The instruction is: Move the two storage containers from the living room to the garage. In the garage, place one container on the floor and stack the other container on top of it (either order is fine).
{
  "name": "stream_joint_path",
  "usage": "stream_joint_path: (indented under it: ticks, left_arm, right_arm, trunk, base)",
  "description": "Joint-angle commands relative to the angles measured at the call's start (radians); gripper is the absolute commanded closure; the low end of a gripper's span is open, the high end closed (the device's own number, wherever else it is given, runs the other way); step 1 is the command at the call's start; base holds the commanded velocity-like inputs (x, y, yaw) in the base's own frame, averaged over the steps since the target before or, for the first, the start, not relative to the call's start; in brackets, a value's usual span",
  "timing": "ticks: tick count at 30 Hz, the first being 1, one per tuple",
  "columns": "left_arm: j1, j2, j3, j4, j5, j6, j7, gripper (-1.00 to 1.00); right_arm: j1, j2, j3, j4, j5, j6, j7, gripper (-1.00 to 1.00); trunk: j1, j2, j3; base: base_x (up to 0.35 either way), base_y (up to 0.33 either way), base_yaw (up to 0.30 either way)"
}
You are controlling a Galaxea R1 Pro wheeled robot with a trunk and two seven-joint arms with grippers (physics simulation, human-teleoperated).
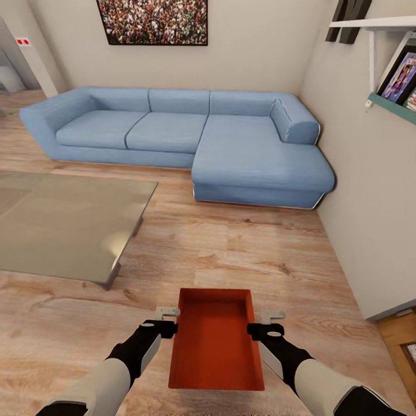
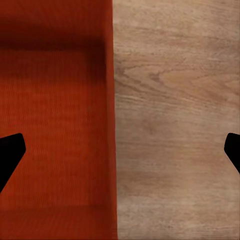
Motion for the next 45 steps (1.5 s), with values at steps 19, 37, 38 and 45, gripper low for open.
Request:
stream_joint_path:
  ticks: [19, 37, 38, 45]
  left_arm:
    - [0.000, 0.001, -0.002, 0.005, -0.008, 0.006, 0.001, -1.00]
    - [0.000, 0.004, -0.004, 0.006, -0.004, -0.004, 0.001, -1.00]
    - [0.000, 0.004, -0.004, 0.007, -0.003, -0.009, 0.001, -1.00]
    - [0.000, 0.002, -0.001, 0.065, -0.005, -0.068, 0.001, -1.00]
  right_arm:
    - [-0.001, 0.003, 0.008, -0.001, -0.005, -0.004, -0.008, -1.00]
    - [-0.001, 0.007, 0.009, -0.001, -0.001, -0.009, -0.008, -1.00]
    - [-0.001, 0.007, 0.010, -0.001, -0.001, -0.009, -0.008, -1.00]
    - [-0.001, 0.009, 0.011, -0.001, 0.001, -0.011, -0.004, -1.00]
  trunk:
    - [0.000, 0.000, -0.032]
    - [0.000, 0.000, -0.061]
    - [0.000, 0.000, -0.063]
    - [0.000, 0.000, -0.074]
  base:
    - [0.000, 0.000, -0.075]
    - [0.000, 0.000, -0.047]
    - [0.000, 0.000, -0.002]
    - [0.000, 0.000, 0.000]
